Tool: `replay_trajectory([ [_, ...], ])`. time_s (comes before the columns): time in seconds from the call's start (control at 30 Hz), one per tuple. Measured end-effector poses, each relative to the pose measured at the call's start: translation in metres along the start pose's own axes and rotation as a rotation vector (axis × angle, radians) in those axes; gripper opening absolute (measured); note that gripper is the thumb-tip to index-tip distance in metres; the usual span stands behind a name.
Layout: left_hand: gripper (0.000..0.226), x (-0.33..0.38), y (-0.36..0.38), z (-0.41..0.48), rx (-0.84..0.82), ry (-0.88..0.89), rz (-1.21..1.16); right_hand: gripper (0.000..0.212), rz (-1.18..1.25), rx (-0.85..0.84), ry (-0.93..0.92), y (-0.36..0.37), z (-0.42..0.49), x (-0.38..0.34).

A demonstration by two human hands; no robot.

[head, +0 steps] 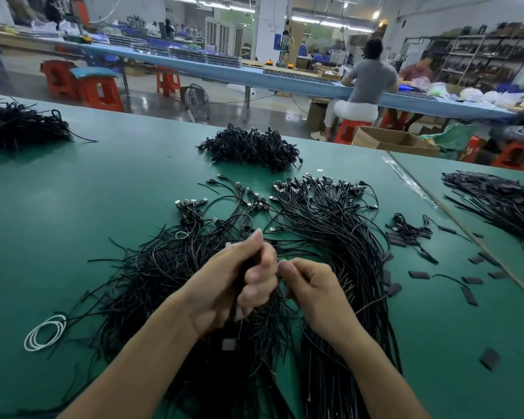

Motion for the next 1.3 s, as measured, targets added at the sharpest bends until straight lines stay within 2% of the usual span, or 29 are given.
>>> replay_trajectory([
  [0.1,0.042,0.009,-0.015,0.005,0.208,0.207,-0.092,0.039,-0.175,-0.125,-0.017,0.012,-0.004,-0.003],
  [0.17,0.042,0.011,-0.026,0.007,0.325,0.321,-0.001,0.031,-0.288,-0.204,-0.021,0.015,-0.005,-0.007],
  [0.23,0.038,0.012,-0.035,0.005,0.505,0.403,0.288,0.024,-0.402,-0.233,-0.029,0.01,-0.005,-0.01],
  [0.3,0.031,0.013,-0.036,0.0,0.668,0.438,0.696,0.021,-0.443,-0.216,-0.039,0.002,-0.003,-0.015],
  [0.37,0.03,0.007,-0.03,0.001,0.665,0.367,0.986,0.016,-0.45,-0.168,-0.059,-0.009,0.001,-0.02],
  [0.4,0.035,0.001,-0.029,0.002,0.634,0.291,1.033,0.015,-0.432,-0.13,-0.075,-0.015,0.003,-0.023],
  [0.53,0.059,-0.017,-0.033,0.001,0.499,-0.037,0.739,0.011,-0.253,-0.037,-0.137,-0.022,0.012,-0.027],
  [0.6,0.061,-0.021,-0.03,0.0,0.395,-0.127,0.567,0.009,-0.121,0.031,-0.131,-0.02,0.015,-0.026],
  [0.67,0.058,-0.022,-0.021,-0.002,0.238,-0.18,0.307,0.019,-0.019,0.119,-0.093,-0.019,0.015,-0.02],
  [0.73,0.054,-0.016,-0.014,-0.002,0.135,-0.138,0.097,0.029,-0.01,0.162,-0.054,-0.014,0.011,-0.012],
  [0.8,0.05,-0.002,-0.012,0.0,0.118,-0.005,-0.104,0.026,-0.053,0.112,-0.017,-0.003,0.007,-0.005],
  [0.9,0.04,0.016,-0.022,0.0,0.273,0.23,-0.222,0.029,-0.157,-0.053,0.004,0.019,-0.001,0.001],
  [1.0,0.038,0.022,-0.031,-0.001,0.427,0.366,0.059,0.026,-0.166,-0.186,0.005,0.032,-0.01,-0.001],
  [1.13,0.031,0.019,-0.039,-0.006,0.698,0.363,0.709,0.019,-0.29,-0.263,-0.058,0.024,-0.013,-0.008],
  [1.23,0.036,0.007,-0.037,-0.001,0.71,0.153,1.108,0.012,-0.357,-0.238,-0.113,0.009,-0.008,-0.016],
  [1.27,0.041,0.001,-0.037,0.0,0.695,0.076,1.161,0.01,-0.363,-0.22,-0.128,0.004,-0.005,-0.019],
  [1.3,0.046,-0.004,-0.036,0.0,0.656,0.013,1.114,0.007,-0.354,-0.196,-0.139,0.0,-0.004,-0.021],
])
Point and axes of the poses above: each hand's wrist, its own z-axis towards the middle knuckle, its own y-axis out of the palm, x = y × z, the point moved 7 cm from there along z, towards the middle knuckle, and after that the axes turned 11 degrees about -y, right-handed, at the moved point
